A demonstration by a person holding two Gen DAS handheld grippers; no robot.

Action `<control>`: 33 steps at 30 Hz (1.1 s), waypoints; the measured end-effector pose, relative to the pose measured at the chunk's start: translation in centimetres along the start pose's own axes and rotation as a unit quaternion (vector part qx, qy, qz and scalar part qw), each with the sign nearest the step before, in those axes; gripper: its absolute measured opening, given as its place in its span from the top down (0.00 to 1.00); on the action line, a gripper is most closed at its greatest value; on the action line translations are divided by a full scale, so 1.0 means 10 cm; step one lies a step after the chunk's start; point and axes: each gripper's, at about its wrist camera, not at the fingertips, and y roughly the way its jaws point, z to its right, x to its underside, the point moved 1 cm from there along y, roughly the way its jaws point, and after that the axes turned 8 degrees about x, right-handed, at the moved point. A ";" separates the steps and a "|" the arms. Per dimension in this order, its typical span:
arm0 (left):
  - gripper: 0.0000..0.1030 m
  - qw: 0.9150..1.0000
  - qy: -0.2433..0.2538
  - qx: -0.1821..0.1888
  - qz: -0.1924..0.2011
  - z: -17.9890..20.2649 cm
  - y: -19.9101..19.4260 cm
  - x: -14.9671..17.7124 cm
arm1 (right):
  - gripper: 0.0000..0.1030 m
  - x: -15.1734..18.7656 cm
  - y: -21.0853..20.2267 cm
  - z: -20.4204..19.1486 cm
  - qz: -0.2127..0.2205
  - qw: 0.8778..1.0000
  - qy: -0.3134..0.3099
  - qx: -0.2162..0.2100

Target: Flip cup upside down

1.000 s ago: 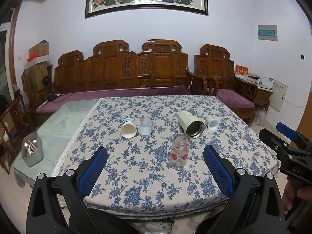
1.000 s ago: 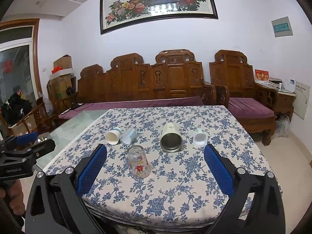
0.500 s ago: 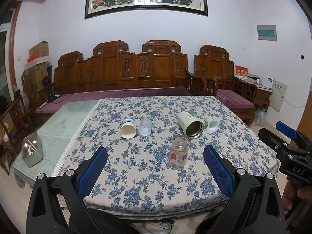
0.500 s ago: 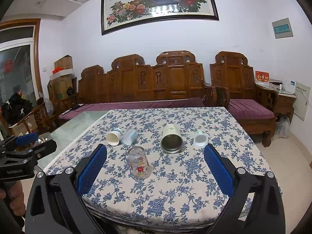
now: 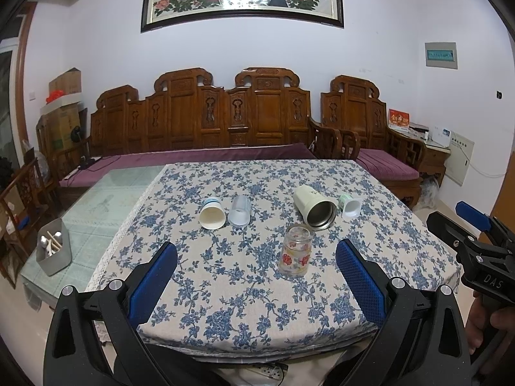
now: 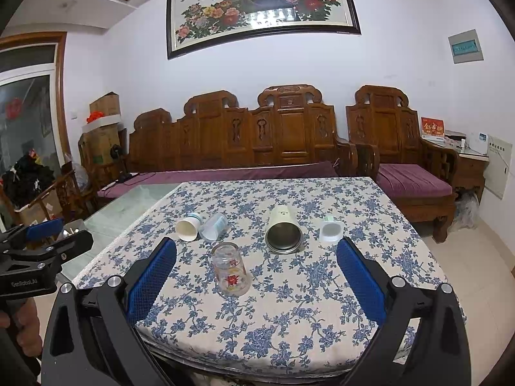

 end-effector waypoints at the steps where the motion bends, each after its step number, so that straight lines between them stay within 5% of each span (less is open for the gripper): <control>1: 0.08 1.000 0.000 0.000 0.000 0.00 0.00 0.00 | 0.03 0.00 0.00 0.00 0.000 1.000 0.000 0.000; 33: 0.08 1.000 -0.001 0.000 0.008 0.00 -0.06 -0.07 | 0.03 0.00 -0.01 0.00 0.001 1.000 -0.001 0.000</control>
